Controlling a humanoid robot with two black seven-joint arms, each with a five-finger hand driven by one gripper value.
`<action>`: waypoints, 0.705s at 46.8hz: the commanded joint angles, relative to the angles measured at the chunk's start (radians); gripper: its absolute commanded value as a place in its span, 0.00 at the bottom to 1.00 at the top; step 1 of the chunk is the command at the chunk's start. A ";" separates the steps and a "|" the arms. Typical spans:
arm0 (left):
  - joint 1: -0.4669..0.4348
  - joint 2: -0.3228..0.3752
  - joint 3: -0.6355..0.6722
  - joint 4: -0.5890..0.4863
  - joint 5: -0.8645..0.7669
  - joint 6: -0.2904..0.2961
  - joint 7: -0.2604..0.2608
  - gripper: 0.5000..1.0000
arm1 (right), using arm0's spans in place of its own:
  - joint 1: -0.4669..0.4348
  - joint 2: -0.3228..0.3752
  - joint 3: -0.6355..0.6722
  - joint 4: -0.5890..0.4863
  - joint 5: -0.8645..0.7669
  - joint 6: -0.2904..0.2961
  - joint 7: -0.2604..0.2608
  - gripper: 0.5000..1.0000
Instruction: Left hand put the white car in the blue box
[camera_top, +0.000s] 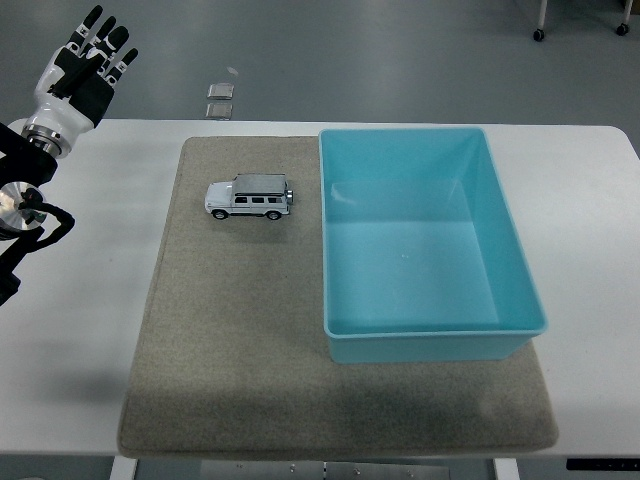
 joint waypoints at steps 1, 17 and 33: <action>0.001 -0.001 0.000 -0.001 -0.001 0.003 -0.008 0.99 | 0.000 0.000 0.000 0.000 0.000 0.000 0.000 0.87; -0.003 -0.001 0.003 -0.008 -0.001 0.000 -0.011 1.00 | 0.000 0.000 0.000 0.000 0.000 0.000 0.000 0.87; -0.020 0.000 0.015 -0.009 0.025 -0.003 -0.008 0.99 | 0.000 0.000 0.000 0.000 0.000 0.000 0.000 0.87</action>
